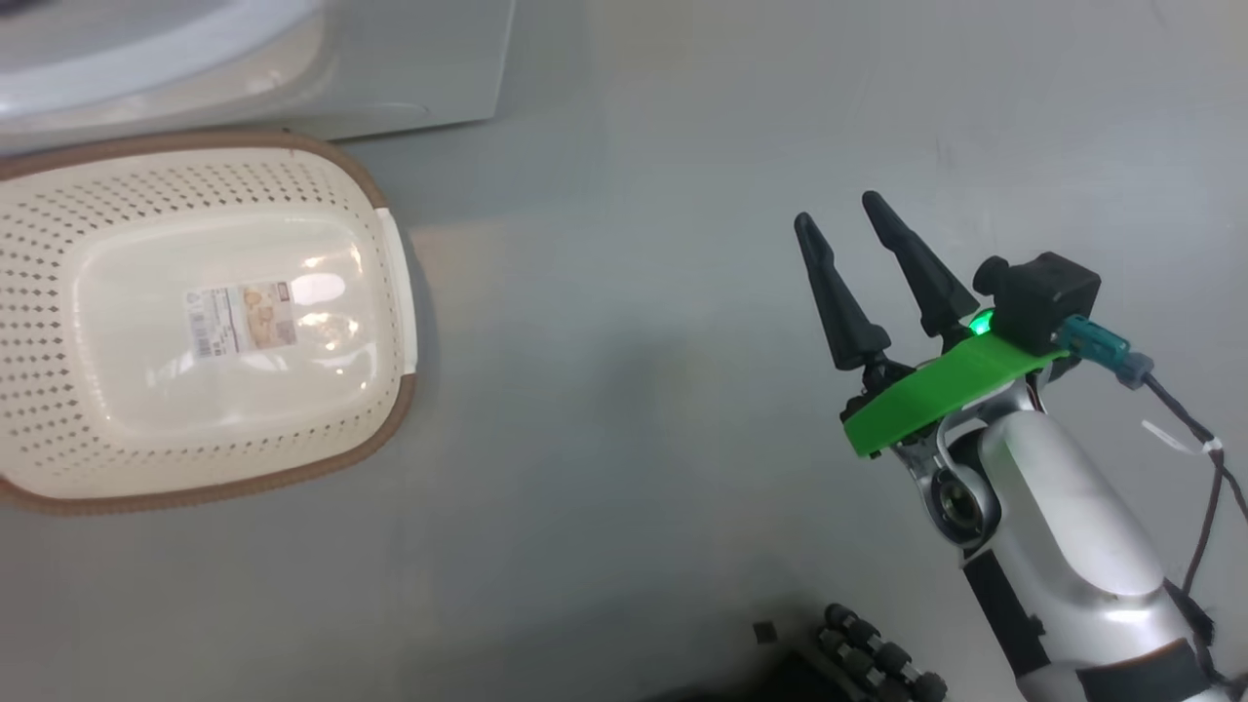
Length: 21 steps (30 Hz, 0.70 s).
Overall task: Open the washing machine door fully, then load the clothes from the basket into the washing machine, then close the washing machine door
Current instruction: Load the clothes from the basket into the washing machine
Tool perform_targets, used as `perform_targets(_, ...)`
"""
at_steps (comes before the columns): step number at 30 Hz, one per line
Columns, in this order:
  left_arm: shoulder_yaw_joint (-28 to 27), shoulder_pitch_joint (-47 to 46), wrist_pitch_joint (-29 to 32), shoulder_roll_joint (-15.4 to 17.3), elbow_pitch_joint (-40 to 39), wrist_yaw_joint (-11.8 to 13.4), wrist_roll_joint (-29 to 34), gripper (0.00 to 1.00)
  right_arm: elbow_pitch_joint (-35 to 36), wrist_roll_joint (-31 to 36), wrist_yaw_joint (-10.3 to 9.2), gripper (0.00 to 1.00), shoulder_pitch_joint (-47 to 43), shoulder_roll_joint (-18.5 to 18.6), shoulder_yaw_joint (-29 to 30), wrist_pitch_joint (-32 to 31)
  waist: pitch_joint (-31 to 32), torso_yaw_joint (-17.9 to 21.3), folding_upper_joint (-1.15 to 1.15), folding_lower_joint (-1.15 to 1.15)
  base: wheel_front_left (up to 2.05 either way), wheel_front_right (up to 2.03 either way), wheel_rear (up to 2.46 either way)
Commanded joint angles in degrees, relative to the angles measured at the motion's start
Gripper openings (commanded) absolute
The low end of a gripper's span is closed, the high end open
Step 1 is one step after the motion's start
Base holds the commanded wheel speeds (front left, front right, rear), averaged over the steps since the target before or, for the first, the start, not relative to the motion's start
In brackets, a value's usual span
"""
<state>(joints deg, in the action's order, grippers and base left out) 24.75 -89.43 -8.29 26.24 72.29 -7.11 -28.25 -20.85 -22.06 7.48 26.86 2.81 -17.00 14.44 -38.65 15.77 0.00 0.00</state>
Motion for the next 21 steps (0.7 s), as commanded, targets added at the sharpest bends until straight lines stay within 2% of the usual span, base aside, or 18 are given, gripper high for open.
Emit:
perform_targets(1, 0.1, 0.8, -0.9, 2.1, -1.6, -0.3, -0.8, 1.0, 0.9, 0.6, 0.01, 1.0, -2.5, 0.1, -0.6, 0.6, 3.2, -1.7, 0.0, 0.0, 0.0, 0.0, 0.0)
perform_targets(4, 0.9, 4.0, -1.6, 1.6, -3.2, -0.3, -2.4, 1.0, 0.5, 1.1, 0.01, 1.0, -3.0, 0.1, -0.2, 0.6, 5.2, -2.4, 0.0, 0.0, 0.0, 0.0, 0.0)
perform_targets(8, 3.0, 11.9, -2.3, 1.8, -8.7, -0.4, -7.9, 1.0, -0.4, 1.7, 0.01, 1.0, -4.5, 0.1, 1.0, 0.6, 9.8, -3.8, 0.0, 0.0, 0.0, 0.0, 0.0)
perform_targets(16, 8.7, 28.6, -4.3, 5.5, -24.0, -0.4, -20.0, 1.0, -1.7, 1.9, 0.01, 1.0, -7.8, 0.1, 3.4, 0.6, 19.7, -6.7, 0.0, 0.0, 0.0, 0.0, 0.0)
perform_targets(21, 10.0, 38.6, -5.9, 7.6, -31.4, -0.4, -23.6, 1.0, -1.7, 2.2, 0.01, 1.0, -10.6, 0.1, 5.0, 0.6, 25.8, -8.5, 0.0, 0.0, 0.0, 0.0, 0.0)
